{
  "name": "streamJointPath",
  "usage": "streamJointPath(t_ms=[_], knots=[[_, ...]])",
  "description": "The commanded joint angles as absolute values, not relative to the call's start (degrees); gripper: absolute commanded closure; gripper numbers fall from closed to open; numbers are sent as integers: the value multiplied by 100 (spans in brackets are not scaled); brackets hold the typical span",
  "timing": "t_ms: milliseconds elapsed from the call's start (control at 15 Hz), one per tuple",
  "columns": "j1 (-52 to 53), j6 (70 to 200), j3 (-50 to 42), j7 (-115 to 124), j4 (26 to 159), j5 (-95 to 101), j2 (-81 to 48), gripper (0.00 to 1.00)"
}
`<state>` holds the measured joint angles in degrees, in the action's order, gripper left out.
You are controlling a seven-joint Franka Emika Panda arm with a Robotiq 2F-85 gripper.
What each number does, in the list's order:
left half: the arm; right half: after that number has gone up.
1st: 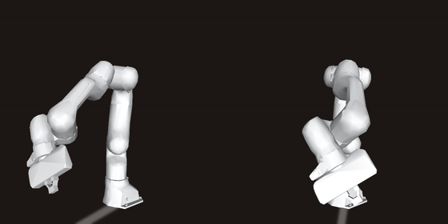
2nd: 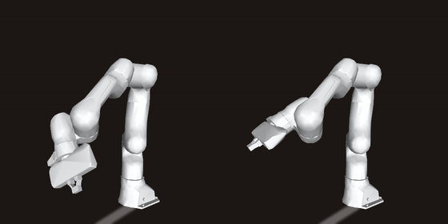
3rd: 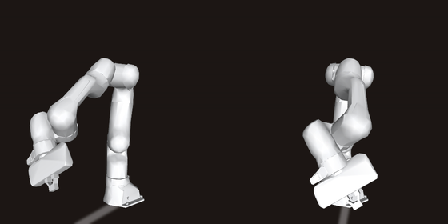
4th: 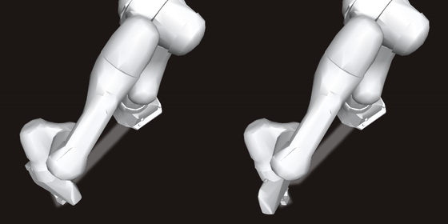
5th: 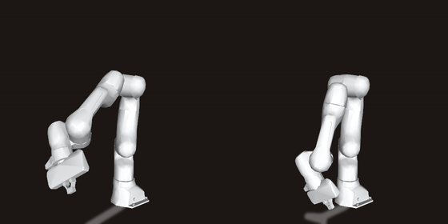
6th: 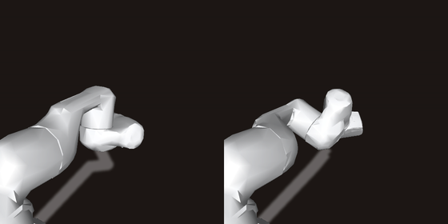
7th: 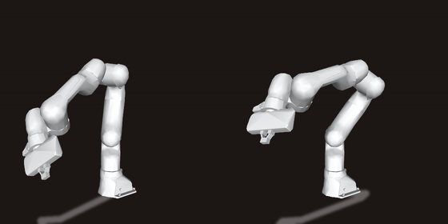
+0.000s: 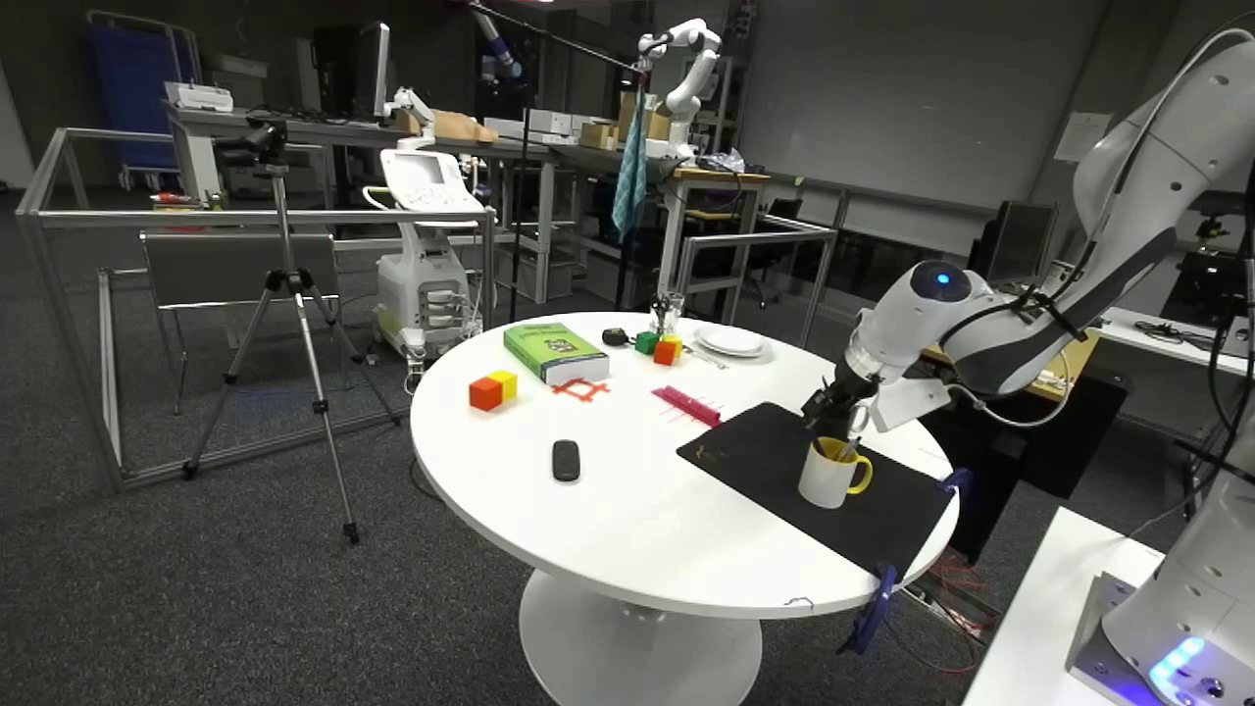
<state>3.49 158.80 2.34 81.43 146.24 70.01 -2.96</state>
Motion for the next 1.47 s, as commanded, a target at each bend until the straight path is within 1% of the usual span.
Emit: streamJointPath(t_ms=[0,600,667,800,867,1000,1067,1133,1200,1400], knots=[[183,16355,59,7714,14525,7438,-442,0],[-69,17753,-218,6736,14314,7939,-1040,0],[-80,17858,-241,6640,14286,7993,-1096,6],[-114,18034,-270,6475,14192,8134,-1194,21],[-112,18100,-295,6421,14137,8217,-1231,25],[-100,18192,-343,6383,14010,8404,-1305,50],[-94,18221,-358,6384,13953,8483,-1330,52],[-90,18240,-372,6404,13883,8575,-1364,58],[-89,18262,-380,6415,13838,8629,-1395,68],[-75,18228,-386,6454,13752,8777,-1424,91]])
